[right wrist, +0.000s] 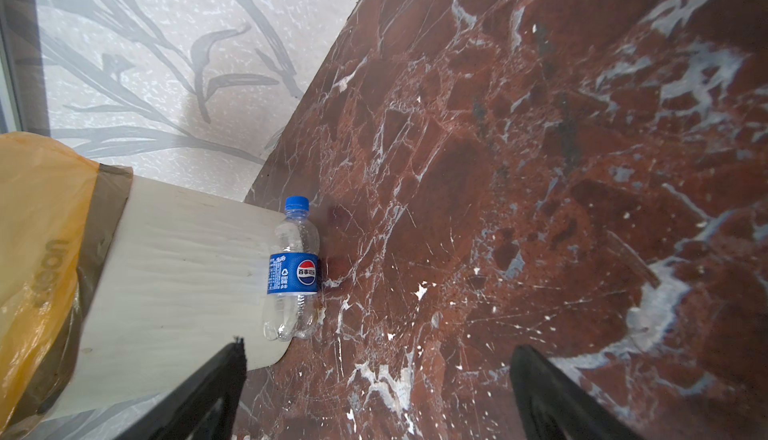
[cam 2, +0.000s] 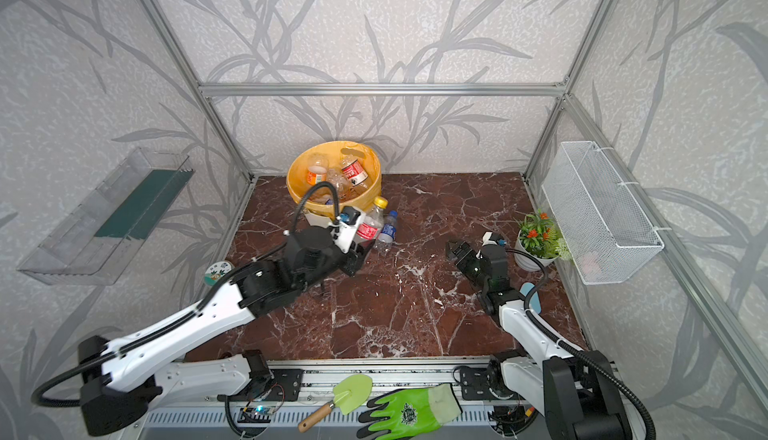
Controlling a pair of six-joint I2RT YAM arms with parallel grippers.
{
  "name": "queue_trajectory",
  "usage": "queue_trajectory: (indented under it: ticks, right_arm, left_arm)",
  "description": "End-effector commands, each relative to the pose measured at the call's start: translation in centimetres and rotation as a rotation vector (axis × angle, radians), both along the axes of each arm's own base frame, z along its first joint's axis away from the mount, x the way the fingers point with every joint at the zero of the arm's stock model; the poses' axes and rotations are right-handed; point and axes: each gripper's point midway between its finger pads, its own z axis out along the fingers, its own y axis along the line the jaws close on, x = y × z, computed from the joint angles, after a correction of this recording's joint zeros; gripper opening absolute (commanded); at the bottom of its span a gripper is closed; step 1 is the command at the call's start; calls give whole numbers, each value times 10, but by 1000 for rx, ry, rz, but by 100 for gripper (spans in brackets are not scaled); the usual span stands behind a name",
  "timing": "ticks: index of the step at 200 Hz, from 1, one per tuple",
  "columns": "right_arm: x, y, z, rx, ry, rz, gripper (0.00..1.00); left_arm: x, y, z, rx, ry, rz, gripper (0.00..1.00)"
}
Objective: Throw the plastic bottles in the bin
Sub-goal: 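Carry the yellow-capped bottle over the bin and open the left gripper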
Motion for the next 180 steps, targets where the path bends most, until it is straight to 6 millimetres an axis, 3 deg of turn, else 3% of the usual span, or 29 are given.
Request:
queue_trajectory:
  ticks: [1, 16, 32, 58, 81, 120, 137, 157, 180]
  right_arm:
    - [7, 5, 12, 24, -39, 22, 99]
    - [10, 8, 19, 29, -51, 40, 100]
    - [12, 10, 23, 33, -57, 48, 100]
    - [13, 13, 29, 42, -71, 59, 99]
    - [11, 14, 32, 48, -74, 66, 98]
    - [4, 12, 34, 41, -80, 62, 98]
    - [3, 11, 37, 35, -89, 56, 98]
    - [2, 9, 41, 27, -96, 51, 98]
    - [3, 7, 43, 19, -99, 45, 98]
  left_arm:
    - [-6, 51, 82, -16, -274, 133, 51]
    - [-20, 81, 129, -34, -412, 179, 51]
    - [-35, 101, 167, -59, -531, 199, 50]
    - [-39, 108, 190, -65, -616, 210, 53]
    - [-6, 102, 176, -48, -558, 278, 55]
    - [94, 106, 104, -64, -264, 323, 60]
    - [126, 103, 75, 6, -159, 333, 68]
    - [140, 100, 66, 99, -87, 333, 86]
    - [127, 107, 84, 118, -147, 325, 99]
